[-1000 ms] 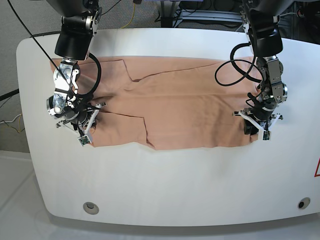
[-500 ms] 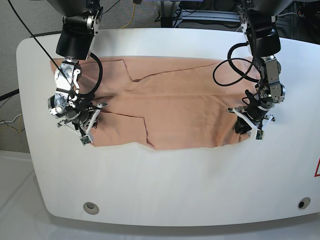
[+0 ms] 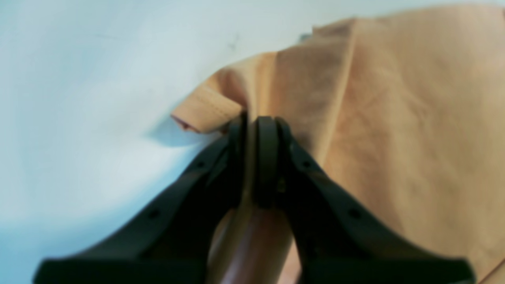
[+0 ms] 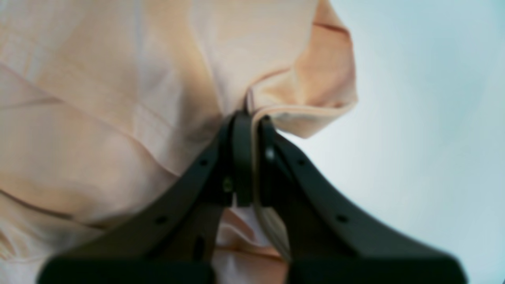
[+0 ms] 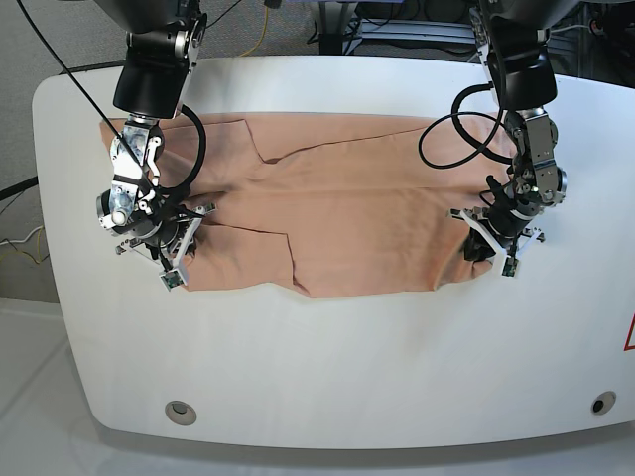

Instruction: Fold the T-shirt properly

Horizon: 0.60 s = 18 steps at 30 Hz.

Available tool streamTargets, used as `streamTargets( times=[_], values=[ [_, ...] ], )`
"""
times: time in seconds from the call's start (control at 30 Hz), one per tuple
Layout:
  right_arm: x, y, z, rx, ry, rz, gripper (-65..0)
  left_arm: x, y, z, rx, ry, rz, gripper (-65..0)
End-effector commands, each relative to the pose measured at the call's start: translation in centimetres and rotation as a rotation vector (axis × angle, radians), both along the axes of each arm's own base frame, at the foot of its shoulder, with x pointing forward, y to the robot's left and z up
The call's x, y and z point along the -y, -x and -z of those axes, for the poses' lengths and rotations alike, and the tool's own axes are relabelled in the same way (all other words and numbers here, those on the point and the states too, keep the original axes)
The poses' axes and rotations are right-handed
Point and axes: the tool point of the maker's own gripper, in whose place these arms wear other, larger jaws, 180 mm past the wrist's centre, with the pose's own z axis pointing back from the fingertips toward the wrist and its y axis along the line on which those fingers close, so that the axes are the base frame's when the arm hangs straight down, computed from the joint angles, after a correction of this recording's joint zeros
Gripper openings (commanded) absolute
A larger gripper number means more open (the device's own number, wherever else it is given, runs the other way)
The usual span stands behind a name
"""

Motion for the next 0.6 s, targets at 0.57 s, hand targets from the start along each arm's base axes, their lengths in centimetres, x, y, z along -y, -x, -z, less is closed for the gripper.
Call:
streamTargets(
  times=[0.57],
  values=[
    [0.7, -2.0, -6.2, 0.129, 0.076, 0.009, -65.0, -0.4, -1.4, -2.4, 0.063, -0.029, 0.009, -61.6]
  ],
)
